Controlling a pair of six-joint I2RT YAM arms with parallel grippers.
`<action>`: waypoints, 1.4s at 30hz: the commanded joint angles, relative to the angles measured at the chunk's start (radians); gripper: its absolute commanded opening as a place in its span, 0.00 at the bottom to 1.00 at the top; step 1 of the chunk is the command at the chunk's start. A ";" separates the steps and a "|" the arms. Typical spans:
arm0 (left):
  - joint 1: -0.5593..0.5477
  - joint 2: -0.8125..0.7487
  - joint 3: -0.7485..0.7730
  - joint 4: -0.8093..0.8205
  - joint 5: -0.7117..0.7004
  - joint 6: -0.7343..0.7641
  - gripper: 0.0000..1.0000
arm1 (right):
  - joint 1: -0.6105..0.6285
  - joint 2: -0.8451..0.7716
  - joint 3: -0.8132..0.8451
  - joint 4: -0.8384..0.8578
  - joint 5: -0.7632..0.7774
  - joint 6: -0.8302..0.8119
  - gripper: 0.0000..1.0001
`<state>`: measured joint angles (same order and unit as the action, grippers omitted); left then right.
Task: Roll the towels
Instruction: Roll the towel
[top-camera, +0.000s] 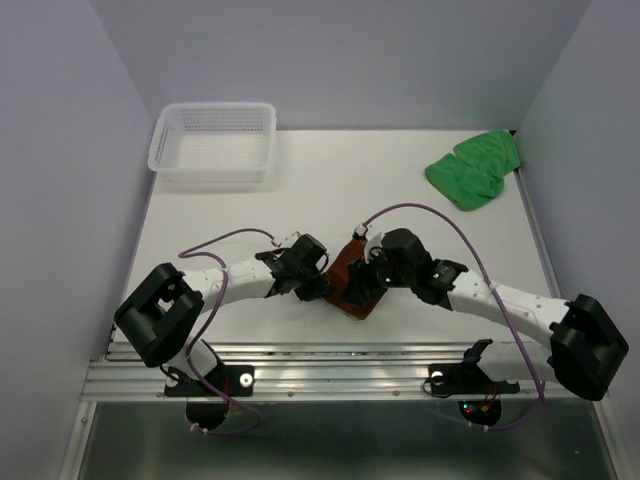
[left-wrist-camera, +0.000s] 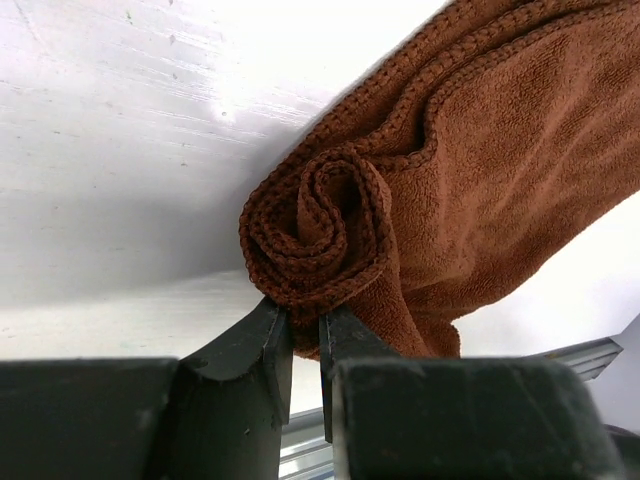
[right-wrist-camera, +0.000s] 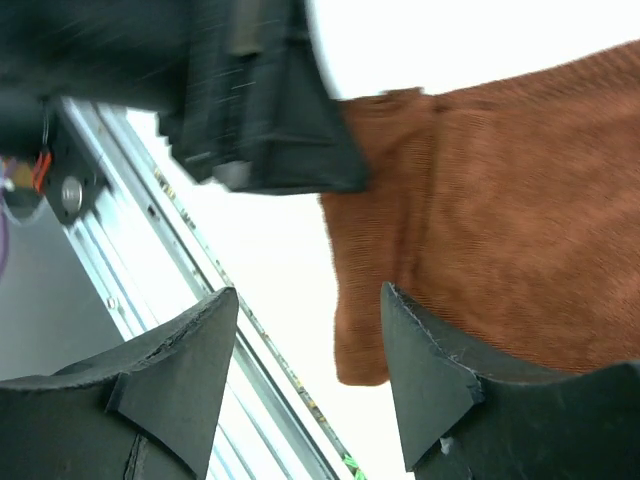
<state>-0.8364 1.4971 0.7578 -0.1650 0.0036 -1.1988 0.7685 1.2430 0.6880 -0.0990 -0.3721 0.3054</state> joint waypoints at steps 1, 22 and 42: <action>-0.009 0.006 0.049 -0.122 -0.025 -0.002 0.00 | 0.090 -0.047 0.001 -0.025 0.142 -0.095 0.64; -0.010 0.003 0.090 -0.176 -0.031 0.007 0.12 | 0.196 0.191 0.030 -0.076 0.340 -0.129 0.60; 0.069 -0.369 -0.069 -0.154 -0.128 0.008 0.71 | 0.226 0.260 0.126 -0.053 0.244 -0.001 0.11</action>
<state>-0.7673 1.2369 0.7418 -0.3408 -0.0849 -1.1976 0.9897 1.5375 0.7956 -0.2146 0.0502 0.2279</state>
